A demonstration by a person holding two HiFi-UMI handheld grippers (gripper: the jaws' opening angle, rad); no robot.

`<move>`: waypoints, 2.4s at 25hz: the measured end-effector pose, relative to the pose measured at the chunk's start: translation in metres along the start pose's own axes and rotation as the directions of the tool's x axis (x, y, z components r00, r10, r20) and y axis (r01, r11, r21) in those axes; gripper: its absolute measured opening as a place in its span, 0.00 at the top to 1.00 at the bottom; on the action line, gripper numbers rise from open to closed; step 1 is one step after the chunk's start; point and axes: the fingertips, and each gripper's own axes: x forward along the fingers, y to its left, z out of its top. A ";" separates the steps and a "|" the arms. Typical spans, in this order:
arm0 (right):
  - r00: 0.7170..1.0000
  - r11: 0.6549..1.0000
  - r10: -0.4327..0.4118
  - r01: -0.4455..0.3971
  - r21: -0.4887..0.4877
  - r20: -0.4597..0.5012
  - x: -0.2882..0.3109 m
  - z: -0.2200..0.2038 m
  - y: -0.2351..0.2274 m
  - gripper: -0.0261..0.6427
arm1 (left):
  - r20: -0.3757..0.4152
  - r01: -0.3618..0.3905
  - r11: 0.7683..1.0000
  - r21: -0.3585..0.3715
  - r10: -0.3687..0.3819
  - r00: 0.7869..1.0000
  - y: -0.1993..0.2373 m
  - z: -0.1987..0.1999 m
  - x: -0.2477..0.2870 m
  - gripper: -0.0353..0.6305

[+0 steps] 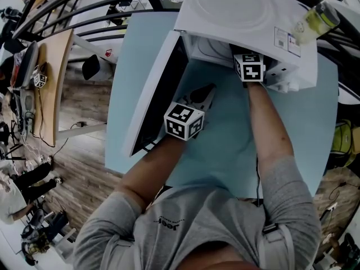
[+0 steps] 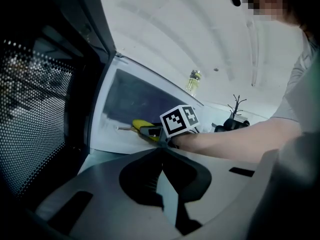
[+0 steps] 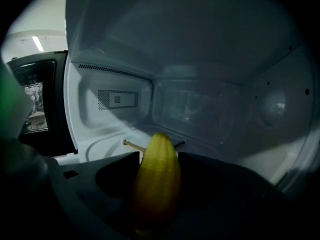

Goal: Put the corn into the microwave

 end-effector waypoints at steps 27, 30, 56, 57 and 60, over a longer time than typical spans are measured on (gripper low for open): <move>0.996 0.997 -0.010 0.003 -0.073 -0.092 -0.028 -0.009 0.016 0.53 | 0.027 0.002 0.999 0.035 -0.003 1.000 -0.020 0.023 -0.035 0.92; 0.993 0.997 -0.016 0.007 -0.081 -0.115 -0.033 -0.013 0.018 0.52 | 0.027 0.001 0.999 0.042 -0.002 1.000 -0.023 0.024 -0.041 0.92; 0.998 0.998 0.040 -0.038 0.040 -0.045 -0.125 0.004 0.050 0.52 | 0.082 0.024 0.997 0.071 -0.030 0.996 -0.041 0.058 -0.089 0.92; 0.998 0.996 0.061 -0.059 0.070 -0.030 -0.134 0.007 0.054 0.53 | 0.085 0.031 0.997 0.075 -0.037 0.996 -0.044 0.061 -0.092 0.92; 0.992 0.982 0.123 -0.124 0.145 0.021 -0.162 0.017 0.068 0.58 | 0.098 0.056 0.995 0.082 -0.064 0.993 -0.051 0.070 -0.104 0.92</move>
